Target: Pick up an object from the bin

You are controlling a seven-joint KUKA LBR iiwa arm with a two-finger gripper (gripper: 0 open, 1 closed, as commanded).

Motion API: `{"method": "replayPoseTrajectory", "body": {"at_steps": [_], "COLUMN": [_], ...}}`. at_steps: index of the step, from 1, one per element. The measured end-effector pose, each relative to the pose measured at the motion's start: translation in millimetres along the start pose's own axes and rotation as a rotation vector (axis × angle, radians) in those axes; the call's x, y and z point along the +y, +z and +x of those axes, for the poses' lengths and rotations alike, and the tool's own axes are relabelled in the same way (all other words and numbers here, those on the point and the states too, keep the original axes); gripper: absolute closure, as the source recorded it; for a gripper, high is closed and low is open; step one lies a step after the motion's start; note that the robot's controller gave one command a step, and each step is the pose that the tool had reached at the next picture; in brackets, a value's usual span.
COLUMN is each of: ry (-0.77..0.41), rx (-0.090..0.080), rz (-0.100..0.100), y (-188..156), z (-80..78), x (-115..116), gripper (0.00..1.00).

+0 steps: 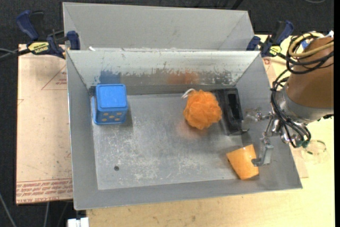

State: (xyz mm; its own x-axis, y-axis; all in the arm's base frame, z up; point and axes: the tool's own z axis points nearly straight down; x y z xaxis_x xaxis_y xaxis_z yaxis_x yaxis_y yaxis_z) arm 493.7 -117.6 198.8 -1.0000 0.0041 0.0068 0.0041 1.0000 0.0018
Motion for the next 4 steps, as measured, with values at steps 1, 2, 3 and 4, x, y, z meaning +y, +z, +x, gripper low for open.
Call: {"method": "replayPoseTrajectory", "body": {"at_steps": [1, 2, 3, 4], "ry": [-0.004, -0.085, -0.31, -0.373], "rx": [-0.008, -0.012, -0.006, -0.007], "rz": [0.002, 0.003, 0.001, 0.002], "y": [-4.5, 19.7, 40.5, 43.5], "z": [-1.5, 0.9, 8.9, 9.5], "x": [0.6, 6.2, 12.4, 13.0], "gripper": [0.0, 0.0, 0.0, 0.0]}}
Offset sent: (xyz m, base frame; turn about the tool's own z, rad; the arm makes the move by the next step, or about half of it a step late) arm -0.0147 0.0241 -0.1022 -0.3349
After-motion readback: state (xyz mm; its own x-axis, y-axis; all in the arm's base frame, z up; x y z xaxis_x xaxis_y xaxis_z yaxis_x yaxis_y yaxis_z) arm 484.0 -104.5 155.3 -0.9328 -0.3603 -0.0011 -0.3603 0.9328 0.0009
